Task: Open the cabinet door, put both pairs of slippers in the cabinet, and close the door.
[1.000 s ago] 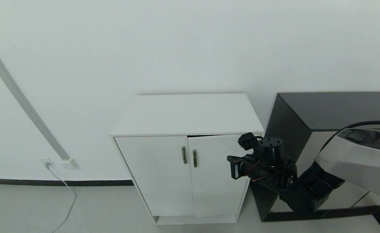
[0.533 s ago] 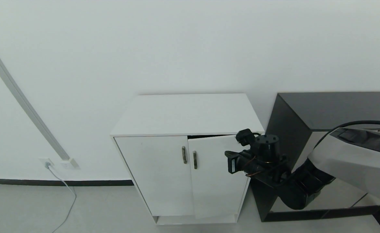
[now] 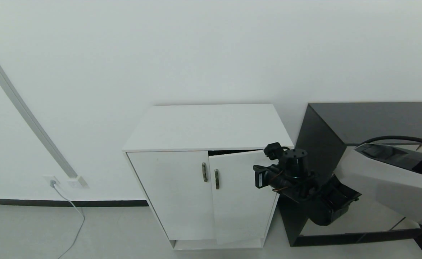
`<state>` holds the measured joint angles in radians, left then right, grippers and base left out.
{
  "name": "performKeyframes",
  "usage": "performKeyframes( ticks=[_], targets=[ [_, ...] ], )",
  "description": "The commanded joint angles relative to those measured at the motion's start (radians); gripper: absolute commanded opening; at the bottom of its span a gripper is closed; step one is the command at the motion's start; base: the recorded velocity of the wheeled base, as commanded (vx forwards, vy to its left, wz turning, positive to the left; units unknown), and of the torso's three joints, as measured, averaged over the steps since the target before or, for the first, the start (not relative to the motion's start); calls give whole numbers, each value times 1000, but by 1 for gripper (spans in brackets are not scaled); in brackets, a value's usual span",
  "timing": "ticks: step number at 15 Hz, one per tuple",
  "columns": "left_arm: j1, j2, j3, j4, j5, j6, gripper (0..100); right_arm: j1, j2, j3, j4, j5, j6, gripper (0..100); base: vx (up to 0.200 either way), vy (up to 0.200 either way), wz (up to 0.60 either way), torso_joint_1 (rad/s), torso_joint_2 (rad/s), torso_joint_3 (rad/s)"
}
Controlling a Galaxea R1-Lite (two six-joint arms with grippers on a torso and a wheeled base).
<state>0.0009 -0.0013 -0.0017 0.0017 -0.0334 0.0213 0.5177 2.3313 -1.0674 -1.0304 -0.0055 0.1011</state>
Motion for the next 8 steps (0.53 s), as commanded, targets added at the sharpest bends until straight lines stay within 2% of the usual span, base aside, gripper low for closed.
performKeyframes(
  ticks=[1,8],
  targets=[
    [1,1,0,0,0,0,0,-16,28,-23,0,1,0,0,0,0,0,0,0,0],
    [1,1,0,1,0,0,0,-28,53,-60,3,1,0,0,0,0,0,0,0,0]
  ],
)
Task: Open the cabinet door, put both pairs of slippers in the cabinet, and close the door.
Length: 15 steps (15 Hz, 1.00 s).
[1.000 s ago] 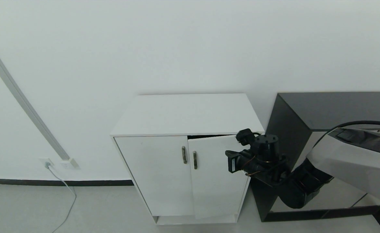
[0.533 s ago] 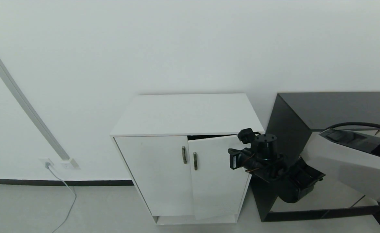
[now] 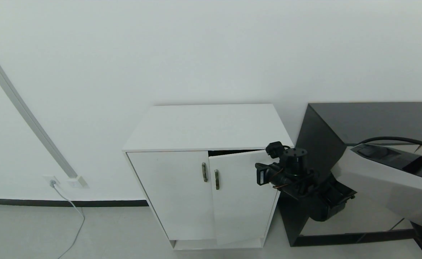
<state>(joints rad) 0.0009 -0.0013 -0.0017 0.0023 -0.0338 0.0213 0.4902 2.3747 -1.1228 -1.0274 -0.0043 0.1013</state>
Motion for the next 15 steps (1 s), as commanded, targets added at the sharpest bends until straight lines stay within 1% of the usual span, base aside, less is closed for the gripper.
performKeyframes(
  ticks=[1,6,15],
  targets=[
    [1,1,0,1,0,0,0,-2,14,-11,0,0,0,0,0,0,0,0,0,0],
    [1,1,0,1,0,0,0,-2,34,-54,1,-17,0,0,0,0,0,0,0,0],
    [1,1,0,-1,0,0,0,-10,41,-78,3,-17,0,0,0,0,0,0,0,0]
  ],
)
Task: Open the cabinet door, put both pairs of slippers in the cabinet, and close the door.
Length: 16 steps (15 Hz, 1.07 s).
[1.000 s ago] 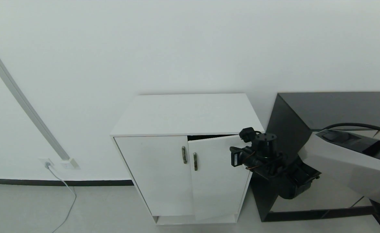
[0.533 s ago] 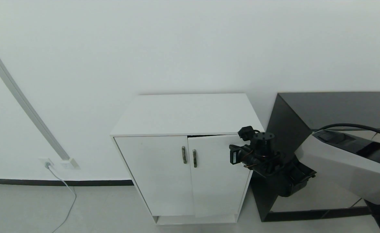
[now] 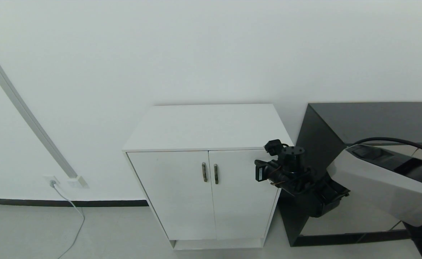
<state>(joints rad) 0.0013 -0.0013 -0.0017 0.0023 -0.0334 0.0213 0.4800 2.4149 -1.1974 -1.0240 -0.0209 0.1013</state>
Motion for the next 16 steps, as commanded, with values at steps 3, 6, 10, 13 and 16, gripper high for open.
performKeyframes(
  ticks=[3,6,10,13,16],
  targets=[
    [0,1,0,1,0,0,0,-1,9,-14,-1,-1,0,0,0,0,0,0,0,0],
    [0,1,0,1,0,0,0,-4,13,-25,7,-1,0,0,0,0,0,0,0,0],
    [0,1,0,-1,0,0,0,-6,15,-28,13,-1,0,0,0,0,0,0,0,0],
    [0,1,0,1,0,0,0,-6,13,-25,13,-1,0,0,0,0,0,0,0,0],
    [0,1,0,-1,0,0,0,-6,12,-19,10,-2,0,0,0,0,0,0,0,0]
  ],
)
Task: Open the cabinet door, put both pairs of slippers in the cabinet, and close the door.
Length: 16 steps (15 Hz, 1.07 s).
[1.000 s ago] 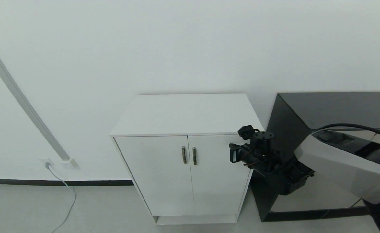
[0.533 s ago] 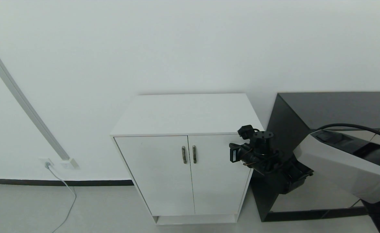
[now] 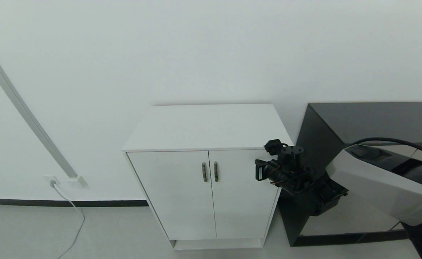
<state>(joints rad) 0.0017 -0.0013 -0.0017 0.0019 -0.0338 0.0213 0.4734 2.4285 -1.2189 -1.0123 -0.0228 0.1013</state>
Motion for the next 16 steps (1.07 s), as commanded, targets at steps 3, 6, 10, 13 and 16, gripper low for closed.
performKeyframes(
  ticks=[3,6,10,13,16],
  targets=[
    [0,1,0,0,0,0,0,1,-25,32,-5,-5,2,0,0,0,0,0,0,0],
    [0,1,0,1,0,0,0,-1,-92,108,-37,-39,2,0,0,0,0,0,0,0],
    [0,1,0,0,0,2,0,-59,-325,292,-34,-40,-11,0,0,0,0,0,0,0],
    [0,1,0,0,0,2,0,-173,-559,486,-31,-40,-94,0,0,0,0,0,0,0],
    [0,1,0,0,0,2,0,-317,-763,645,-18,-39,-129,0,0,0,0,0,0,0]
  ],
)
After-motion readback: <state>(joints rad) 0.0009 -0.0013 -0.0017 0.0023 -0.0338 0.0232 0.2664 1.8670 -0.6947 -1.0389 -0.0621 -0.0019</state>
